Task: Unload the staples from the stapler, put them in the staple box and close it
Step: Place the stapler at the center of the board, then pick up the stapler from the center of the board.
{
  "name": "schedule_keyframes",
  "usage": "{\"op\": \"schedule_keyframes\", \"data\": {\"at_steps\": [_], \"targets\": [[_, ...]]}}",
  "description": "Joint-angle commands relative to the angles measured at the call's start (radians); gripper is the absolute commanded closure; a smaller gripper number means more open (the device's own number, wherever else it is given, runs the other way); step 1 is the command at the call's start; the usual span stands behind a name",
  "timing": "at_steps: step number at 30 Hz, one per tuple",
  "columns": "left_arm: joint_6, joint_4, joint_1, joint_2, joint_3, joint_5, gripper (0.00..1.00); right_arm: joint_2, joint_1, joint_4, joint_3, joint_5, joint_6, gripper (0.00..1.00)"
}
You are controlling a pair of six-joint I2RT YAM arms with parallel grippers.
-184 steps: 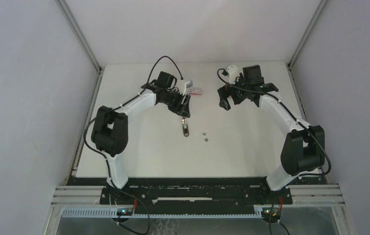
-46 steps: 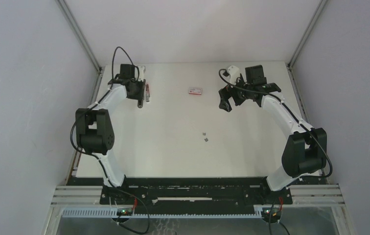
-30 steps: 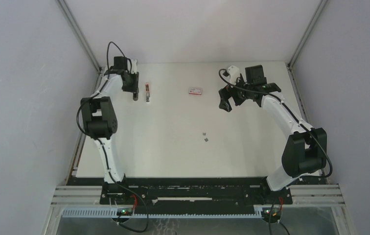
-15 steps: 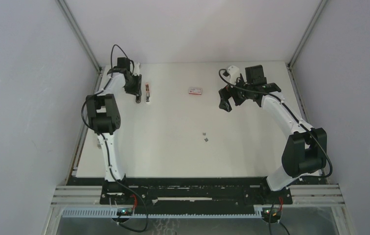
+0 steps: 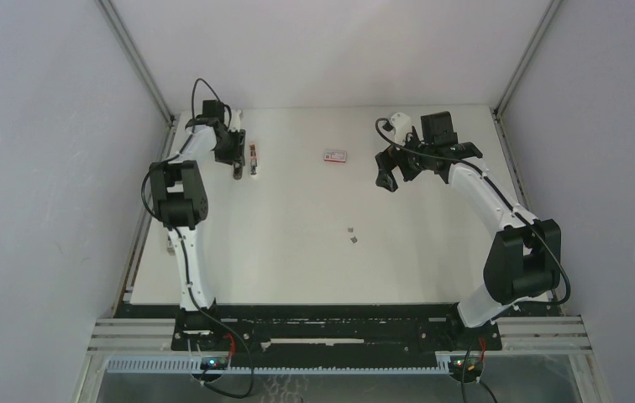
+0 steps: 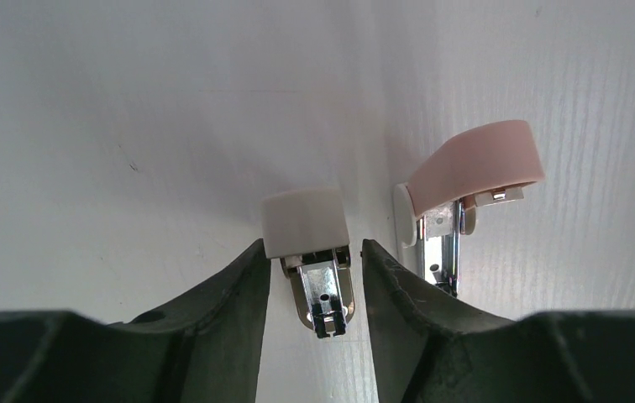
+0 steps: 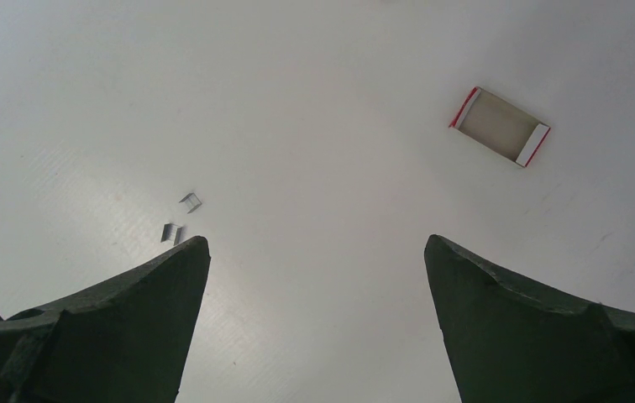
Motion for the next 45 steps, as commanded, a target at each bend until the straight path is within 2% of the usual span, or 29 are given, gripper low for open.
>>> {"op": "schedule_keyframes", "data": {"at_steps": [1, 5, 9, 20, 28, 34, 39, 45], "targets": [[0.014, 0.008, -0.001, -0.013, 0.06, 0.006, 0.49, -0.03, -0.005, 0.016, 0.004, -0.014, -0.001, 0.0], [0.01, 0.009, 0.0, -0.042, 0.05, 0.003, 0.39, -0.034, -0.006, 0.016, 0.004, -0.014, -0.001, 0.0], [0.003, 0.025, 0.004, -0.14, -0.008, 0.01, 0.28, -0.038, -0.006, 0.013, 0.004, -0.015, -0.001, 0.0], [0.022, 0.088, 0.027, -0.517, -0.338, -0.02, 0.0, -0.045, -0.006, 0.008, 0.004, -0.027, -0.001, 0.0], [0.067, 0.113, 0.101, -0.792, -0.656, -0.066, 0.0, -0.029, 0.024, 0.004, 0.004, -0.028, -0.004, 0.0], [0.112, 0.151, 0.229, -0.953, -0.853, -0.076, 0.0, -0.026, 0.058, -0.002, 0.004, -0.019, -0.024, 0.0], [0.136, 0.196, 0.346, -0.993, -0.951, -0.057, 0.0, -0.024, 0.069, -0.008, 0.004, -0.035, -0.028, 0.0], [0.168, 0.229, 0.417, -0.929, -0.978, -0.036, 0.0, -0.03, 0.083, -0.011, 0.004, -0.044, -0.036, 0.0]]}}
